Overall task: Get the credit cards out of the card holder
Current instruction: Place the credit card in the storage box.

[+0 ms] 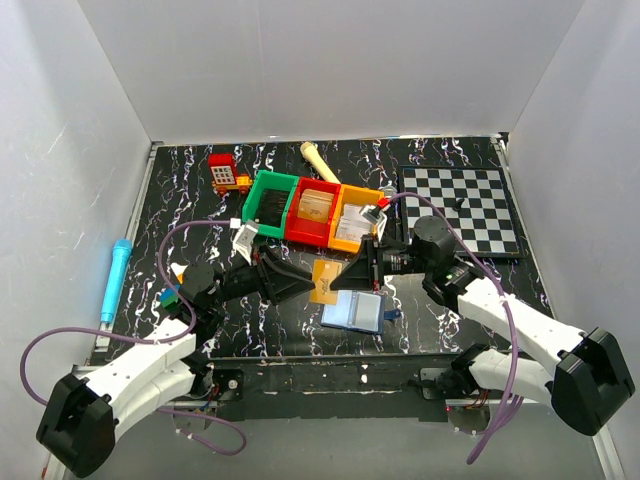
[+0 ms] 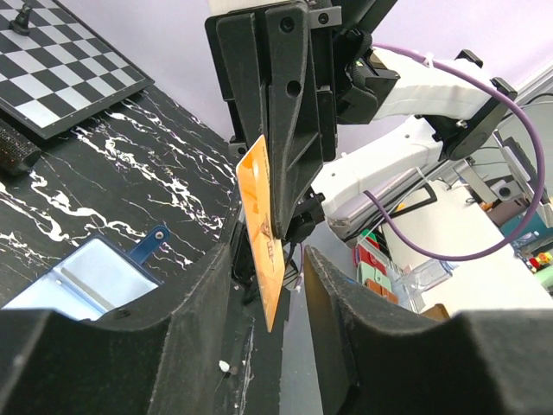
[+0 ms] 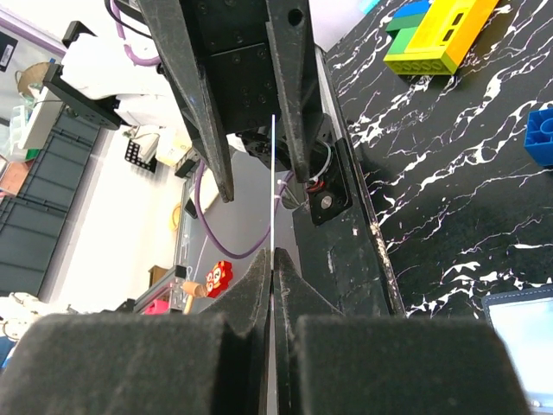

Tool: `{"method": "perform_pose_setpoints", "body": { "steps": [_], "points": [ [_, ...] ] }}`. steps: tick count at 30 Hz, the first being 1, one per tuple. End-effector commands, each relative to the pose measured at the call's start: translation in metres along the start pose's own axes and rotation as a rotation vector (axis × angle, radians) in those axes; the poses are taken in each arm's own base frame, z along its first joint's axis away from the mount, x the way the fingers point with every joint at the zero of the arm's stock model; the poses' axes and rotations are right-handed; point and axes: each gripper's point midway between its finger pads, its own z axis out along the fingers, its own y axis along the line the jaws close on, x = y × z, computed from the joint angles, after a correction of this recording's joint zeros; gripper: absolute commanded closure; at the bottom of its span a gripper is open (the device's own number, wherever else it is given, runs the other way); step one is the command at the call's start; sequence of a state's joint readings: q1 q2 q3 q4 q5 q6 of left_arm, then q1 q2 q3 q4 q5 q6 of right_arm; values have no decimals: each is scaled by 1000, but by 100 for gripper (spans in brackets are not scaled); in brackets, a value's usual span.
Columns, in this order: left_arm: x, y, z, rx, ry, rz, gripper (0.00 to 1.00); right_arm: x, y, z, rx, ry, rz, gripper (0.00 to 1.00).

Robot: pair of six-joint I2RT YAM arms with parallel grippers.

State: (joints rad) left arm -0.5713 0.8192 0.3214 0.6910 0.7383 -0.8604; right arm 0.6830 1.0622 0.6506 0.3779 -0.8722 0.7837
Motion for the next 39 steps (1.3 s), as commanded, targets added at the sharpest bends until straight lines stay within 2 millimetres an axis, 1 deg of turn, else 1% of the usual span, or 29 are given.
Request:
{"method": "perform_pose_setpoints", "body": {
  "steps": [1,10,14,17,18,21,22,24,26,27,28,31,33,39],
  "points": [
    [0,-4,0,28,5,3,64,-5,12,4,-45,5,-51,99],
    [6,-3,3,32,31,-10,80,-2,15,8,-46,49,-54,99],
    [6,-1,5,24,40,-18,89,2,13,10,-31,94,-47,99],
    [8,4,5,7,43,-27,98,3,14,11,-26,116,-49,99],
    [8,4,5,5,43,-29,100,3,14,11,-24,121,-49,99],
    [6,8,4,-17,23,-33,100,1,14,10,-10,125,-52,99],
    [5,10,4,-32,8,-36,100,1,13,10,0,122,-46,90],
    [-1,13,1,-59,-46,-37,100,-3,12,10,23,97,-44,67],
    [-8,14,-4,-78,-118,-45,100,-8,10,9,47,50,-37,54],
    [-9,16,-8,-88,-153,-57,100,-14,12,9,44,12,-49,51],
    [-15,14,-10,-87,-192,-56,100,-17,12,8,46,-15,-50,48],
    [-17,15,-16,-98,-247,-82,100,-23,12,7,47,-66,-51,46],
    [-18,17,-17,-109,-261,-99,100,-26,14,7,34,-86,-58,46],
    [-26,14,-25,-82,-354,-164,100,-26,4,9,54,-114,-29,48]
  ]
}}
